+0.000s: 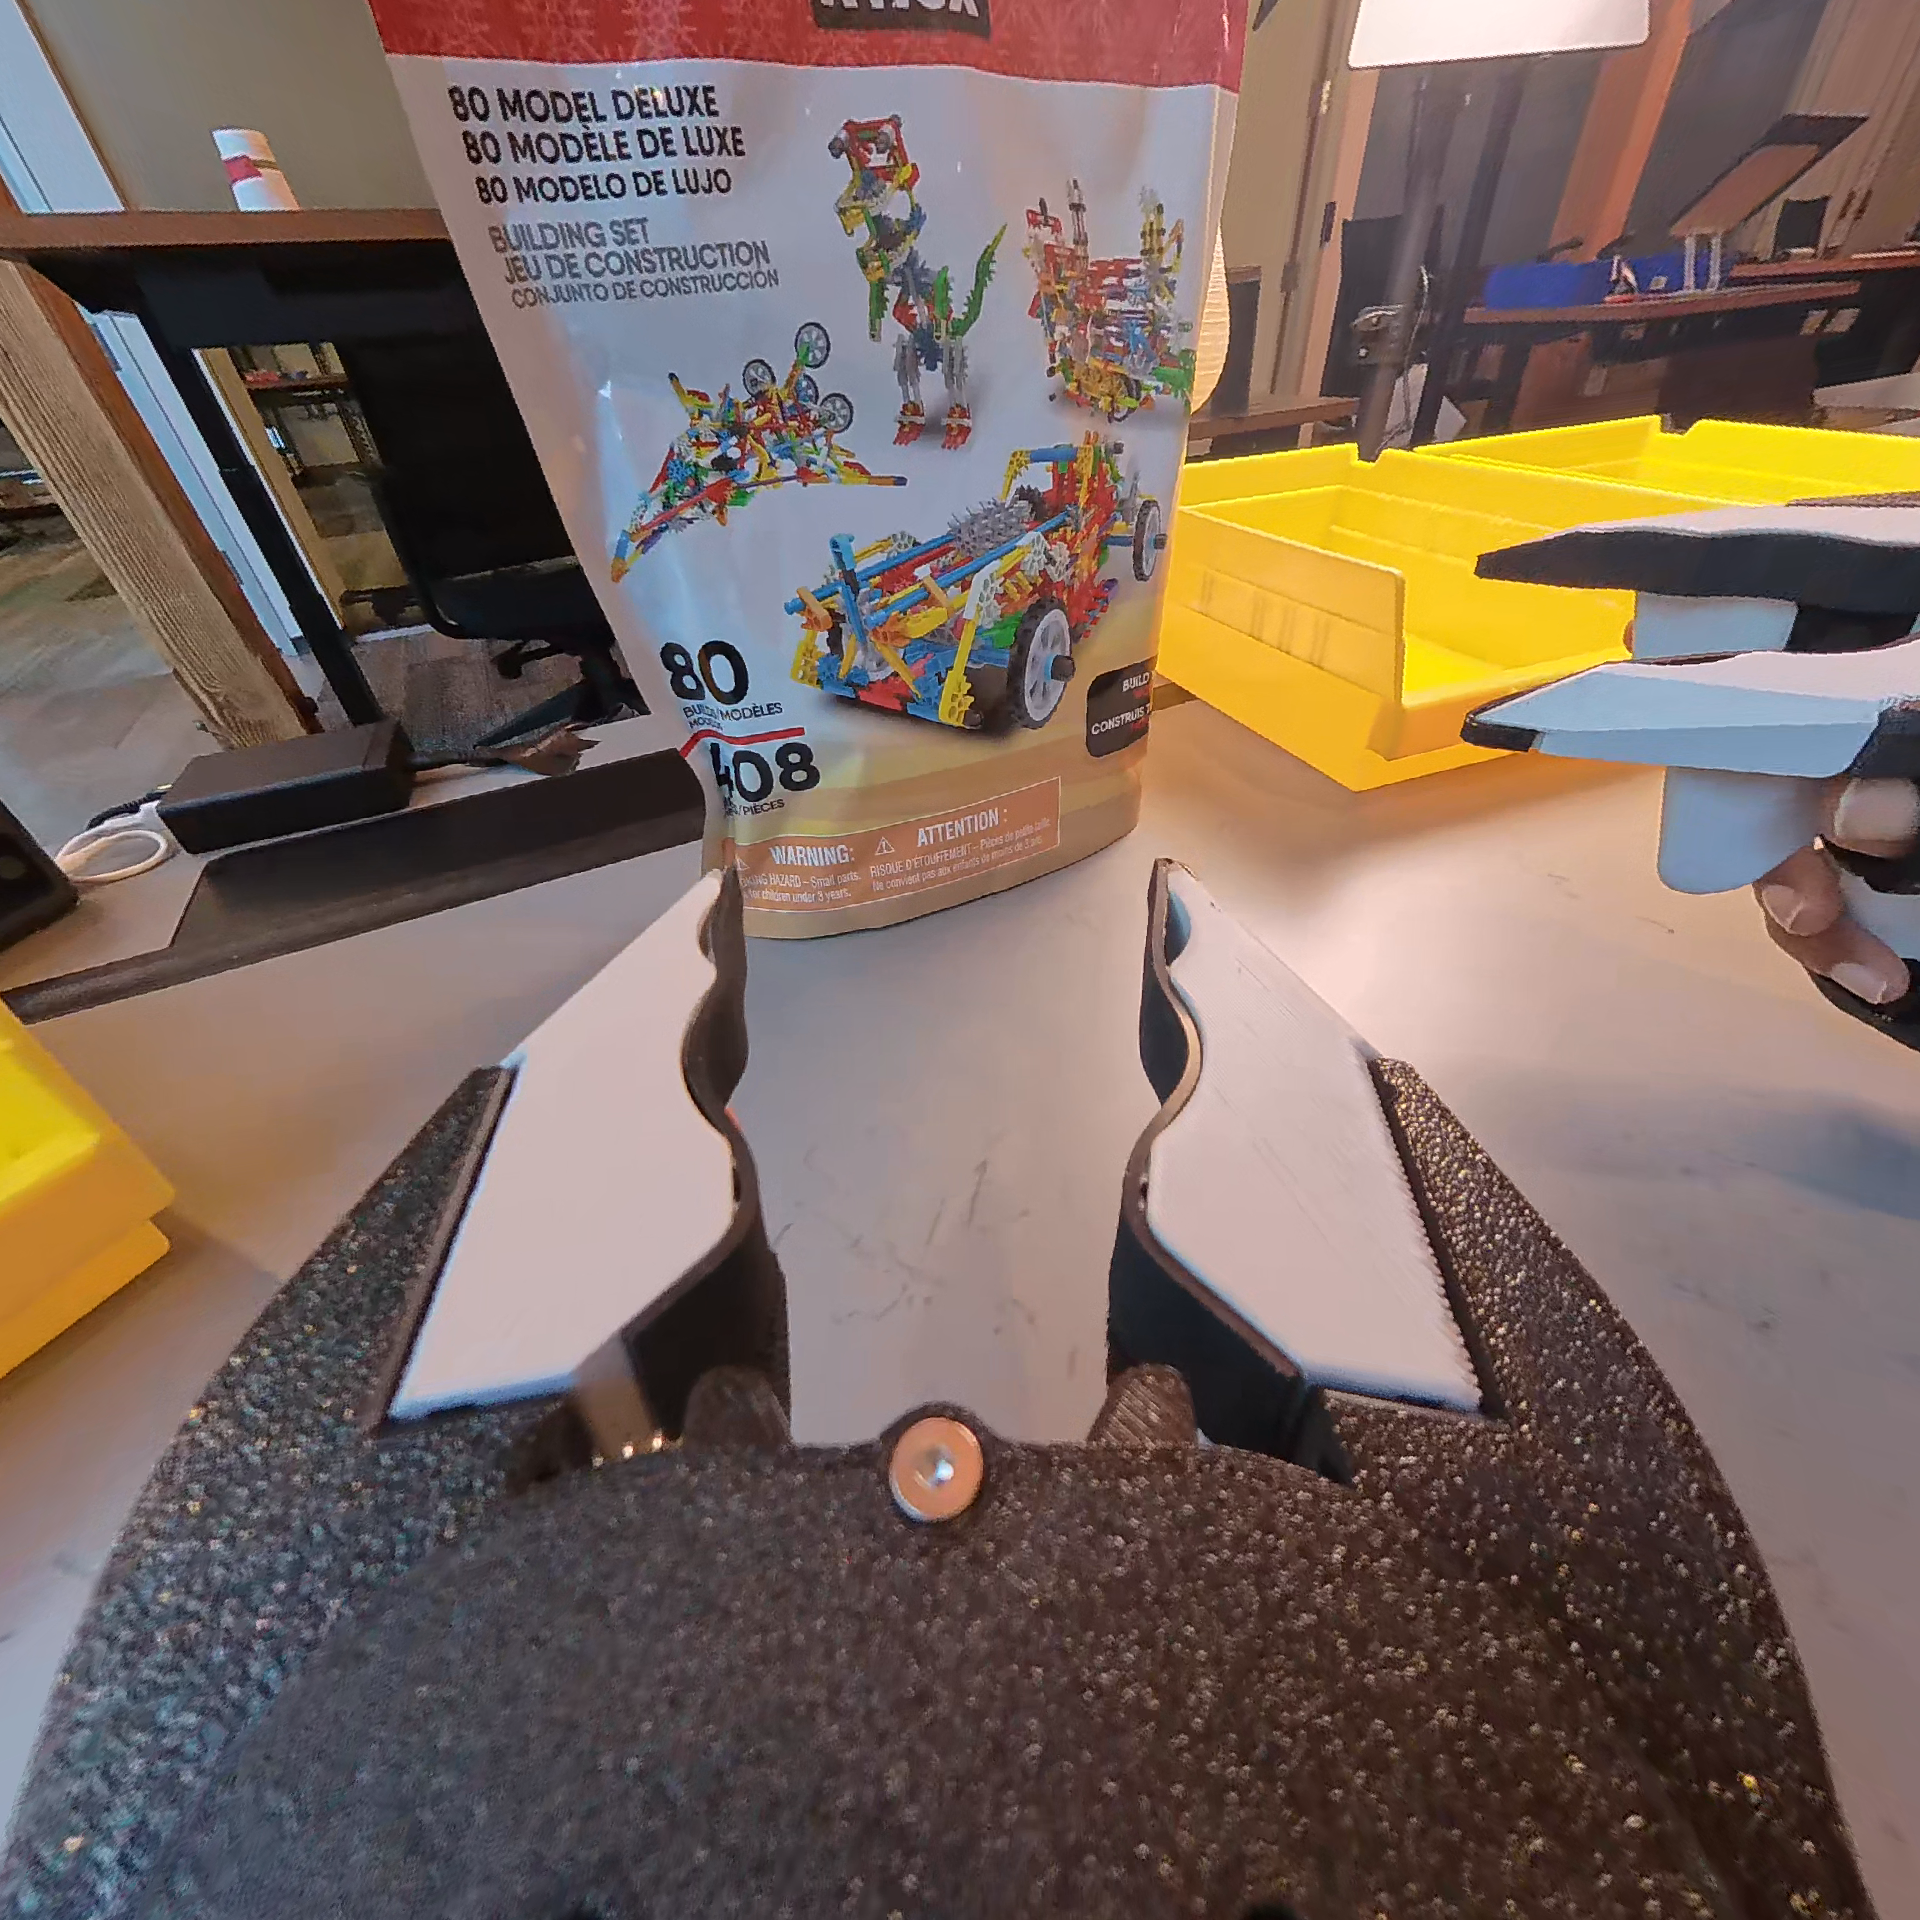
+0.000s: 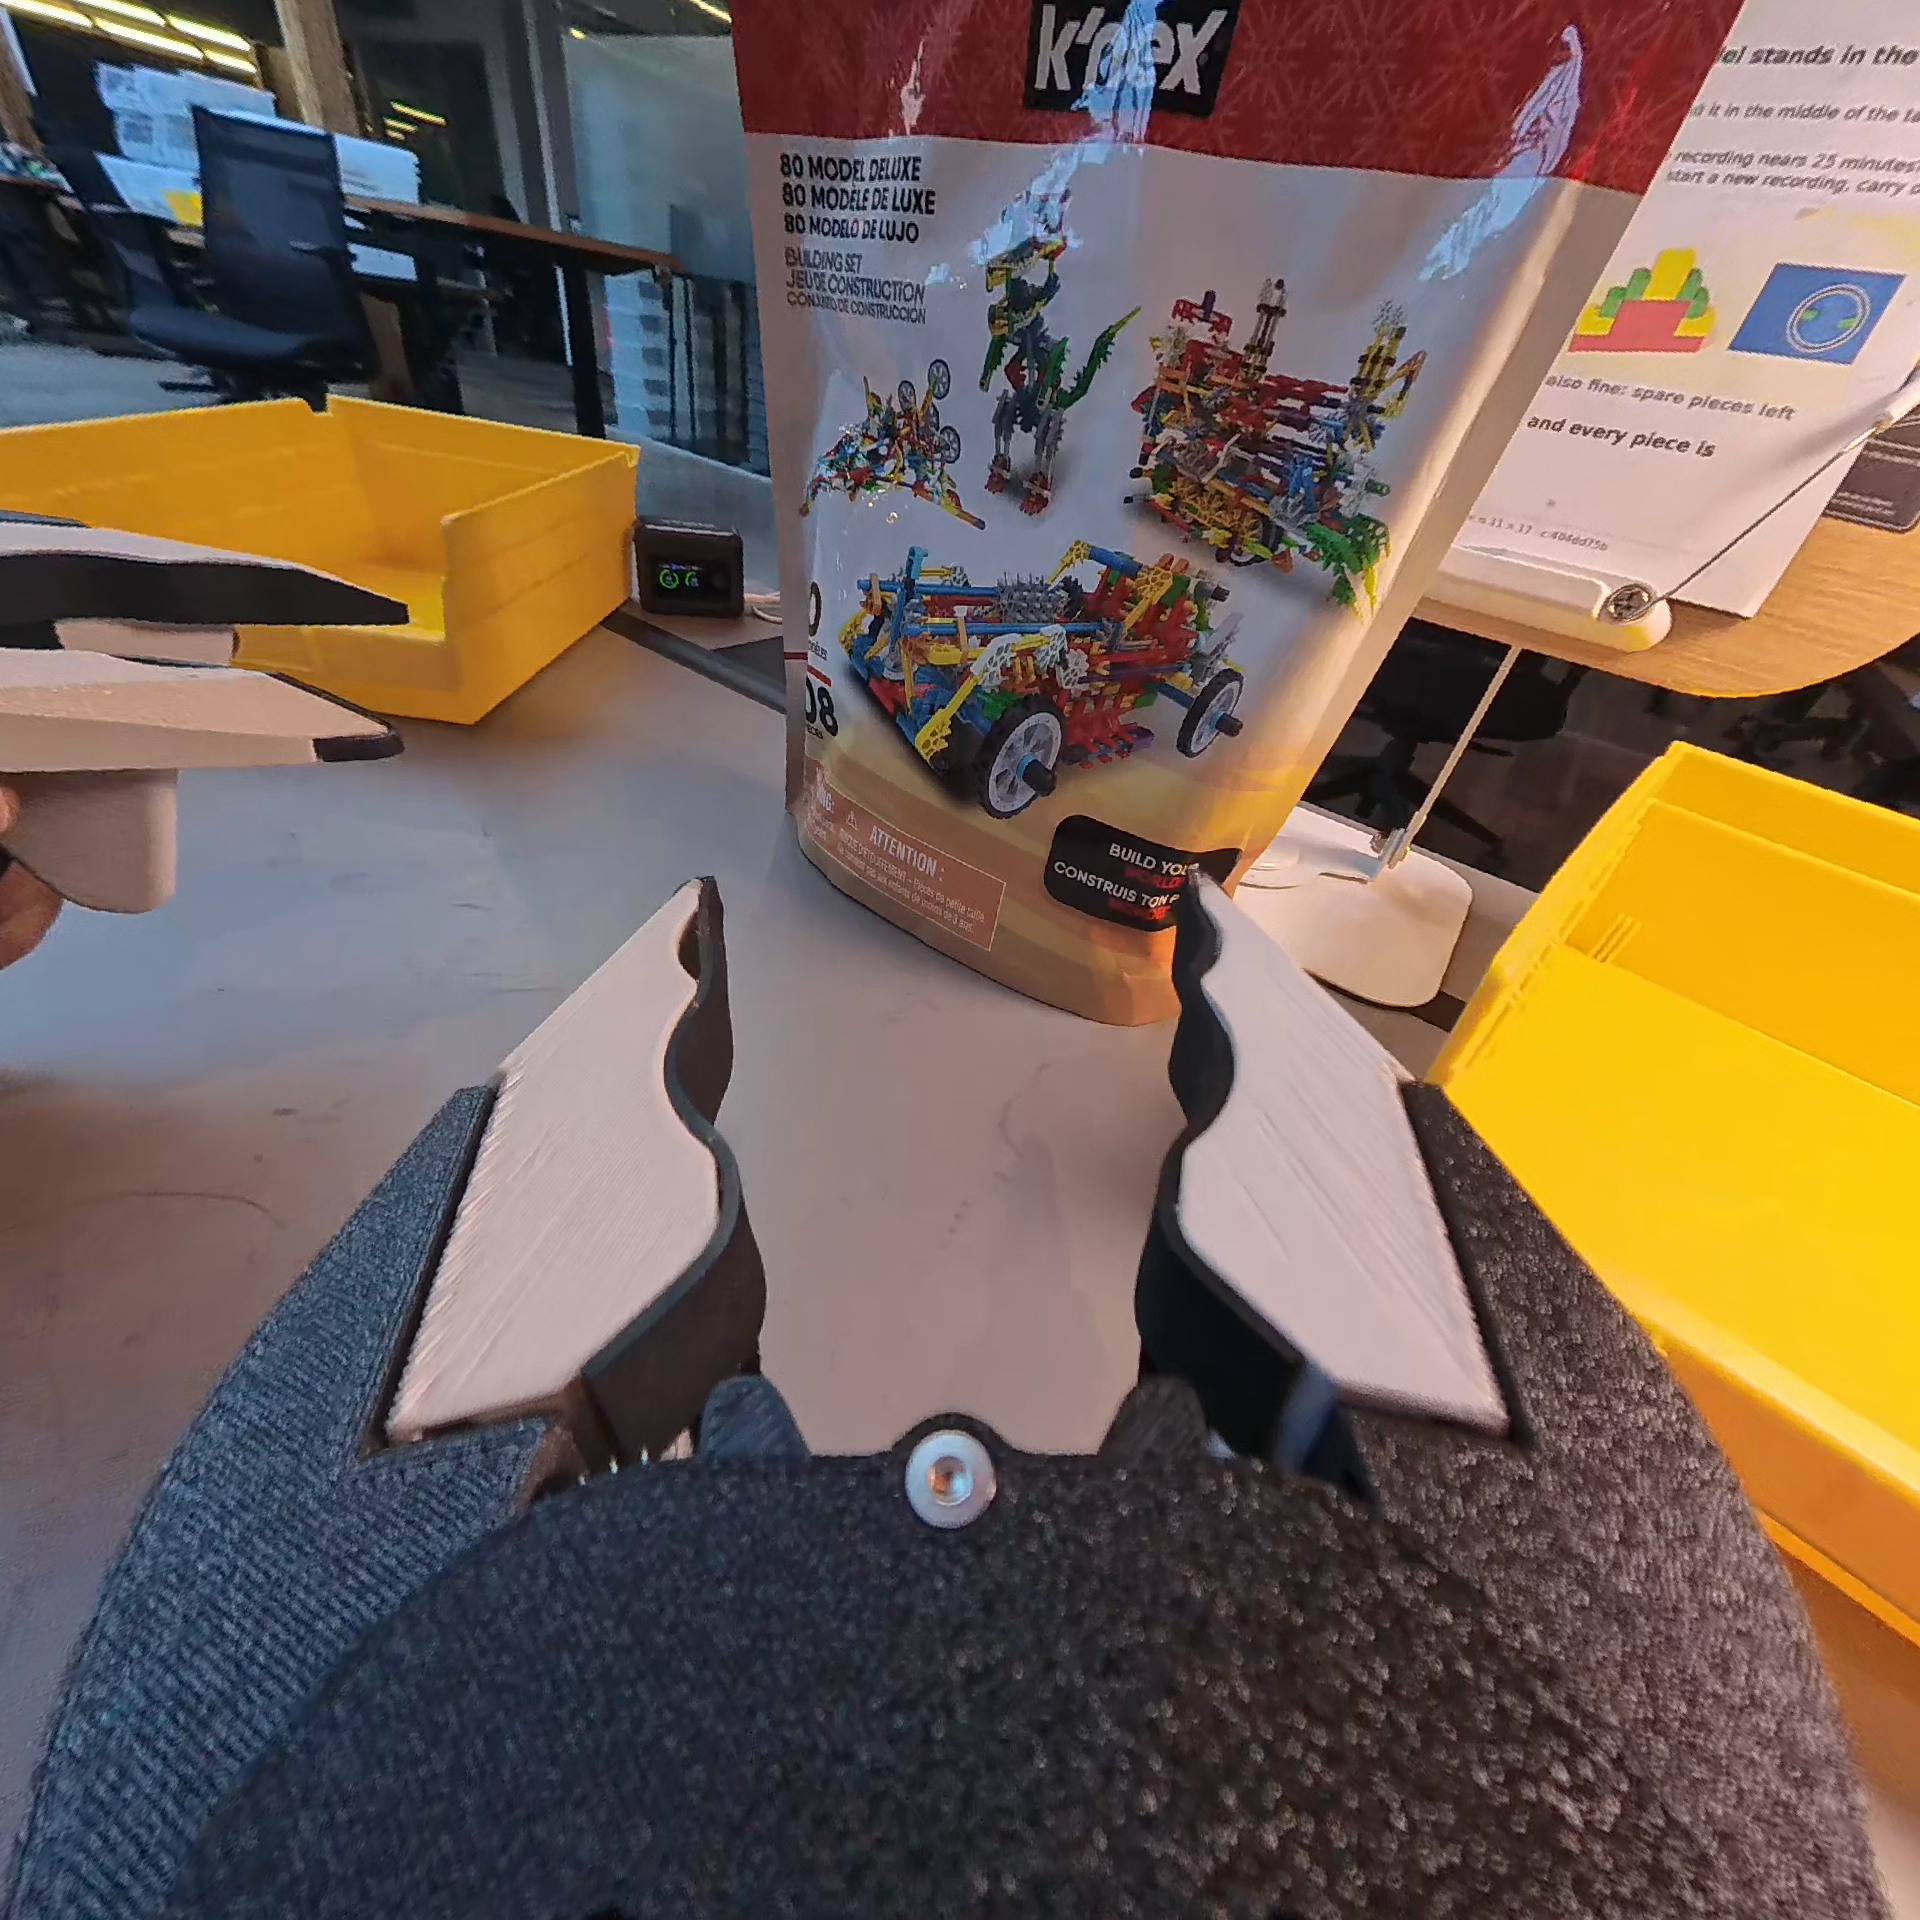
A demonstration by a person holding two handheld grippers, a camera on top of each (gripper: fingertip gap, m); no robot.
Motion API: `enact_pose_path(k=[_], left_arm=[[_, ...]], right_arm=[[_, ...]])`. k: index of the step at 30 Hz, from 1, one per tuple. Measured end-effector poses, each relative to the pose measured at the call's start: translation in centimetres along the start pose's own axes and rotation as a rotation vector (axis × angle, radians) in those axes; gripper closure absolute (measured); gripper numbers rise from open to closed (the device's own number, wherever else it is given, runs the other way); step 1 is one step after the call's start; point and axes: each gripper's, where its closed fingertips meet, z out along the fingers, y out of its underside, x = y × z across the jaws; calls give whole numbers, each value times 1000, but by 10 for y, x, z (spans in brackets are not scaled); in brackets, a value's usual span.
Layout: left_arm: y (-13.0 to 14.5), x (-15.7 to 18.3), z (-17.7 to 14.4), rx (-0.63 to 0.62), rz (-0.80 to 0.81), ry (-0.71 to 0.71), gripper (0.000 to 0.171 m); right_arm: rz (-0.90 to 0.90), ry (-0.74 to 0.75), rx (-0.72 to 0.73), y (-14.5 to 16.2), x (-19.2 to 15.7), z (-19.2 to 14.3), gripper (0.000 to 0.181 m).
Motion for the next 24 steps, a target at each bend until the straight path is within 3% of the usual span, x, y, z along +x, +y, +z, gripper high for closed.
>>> enact_pose_path(k=[24], left_arm=[[1,4,-2,-1,-16,35,107]], right_arm=[[21,-57,7,3,-5,-4,101]])
